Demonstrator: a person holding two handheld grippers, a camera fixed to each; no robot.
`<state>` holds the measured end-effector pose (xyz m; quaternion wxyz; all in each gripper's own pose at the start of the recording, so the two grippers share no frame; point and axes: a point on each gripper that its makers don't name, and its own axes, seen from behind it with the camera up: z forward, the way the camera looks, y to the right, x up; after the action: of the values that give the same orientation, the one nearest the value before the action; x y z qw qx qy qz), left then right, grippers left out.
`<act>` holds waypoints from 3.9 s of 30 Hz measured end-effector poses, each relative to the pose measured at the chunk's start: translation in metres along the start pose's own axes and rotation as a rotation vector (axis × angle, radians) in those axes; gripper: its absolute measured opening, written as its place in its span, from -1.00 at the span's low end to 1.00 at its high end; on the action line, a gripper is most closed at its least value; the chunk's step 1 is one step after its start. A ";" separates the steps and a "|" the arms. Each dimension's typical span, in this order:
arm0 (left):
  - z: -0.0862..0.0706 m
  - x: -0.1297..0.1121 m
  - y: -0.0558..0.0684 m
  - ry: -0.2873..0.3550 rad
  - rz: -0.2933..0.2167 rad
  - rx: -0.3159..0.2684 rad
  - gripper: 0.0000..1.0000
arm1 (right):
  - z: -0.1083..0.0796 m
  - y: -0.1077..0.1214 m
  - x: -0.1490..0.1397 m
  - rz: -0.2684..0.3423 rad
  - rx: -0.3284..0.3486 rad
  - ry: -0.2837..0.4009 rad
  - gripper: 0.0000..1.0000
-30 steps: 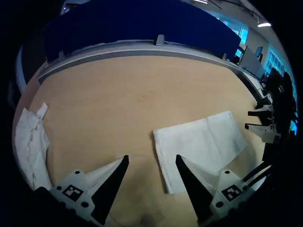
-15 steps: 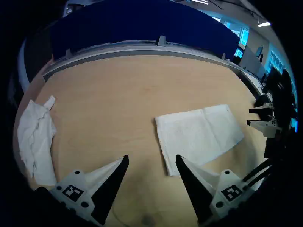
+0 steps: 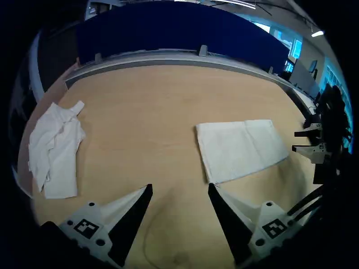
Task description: Fold towel
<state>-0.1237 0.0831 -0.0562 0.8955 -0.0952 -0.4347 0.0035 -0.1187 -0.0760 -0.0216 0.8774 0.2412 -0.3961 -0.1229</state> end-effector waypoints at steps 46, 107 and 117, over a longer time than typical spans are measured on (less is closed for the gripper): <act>-0.065 -0.083 -0.045 -0.039 -0.106 0.098 0.83 | 0.024 -0.013 -0.049 -0.154 0.153 -0.184 -0.33; -0.084 -0.071 -0.053 0.038 -0.151 0.093 0.83 | 0.005 -0.083 0.127 -0.473 0.188 0.034 -0.93; -0.092 -0.072 -0.056 0.052 -0.172 0.103 0.83 | 0.024 -0.115 0.136 -0.566 0.244 0.015 -0.93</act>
<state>-0.1013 0.0065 -0.1582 0.9072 -0.0114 -0.4171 -0.0534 -0.0507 -0.2374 0.0186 0.7758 0.4463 -0.3184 -0.3123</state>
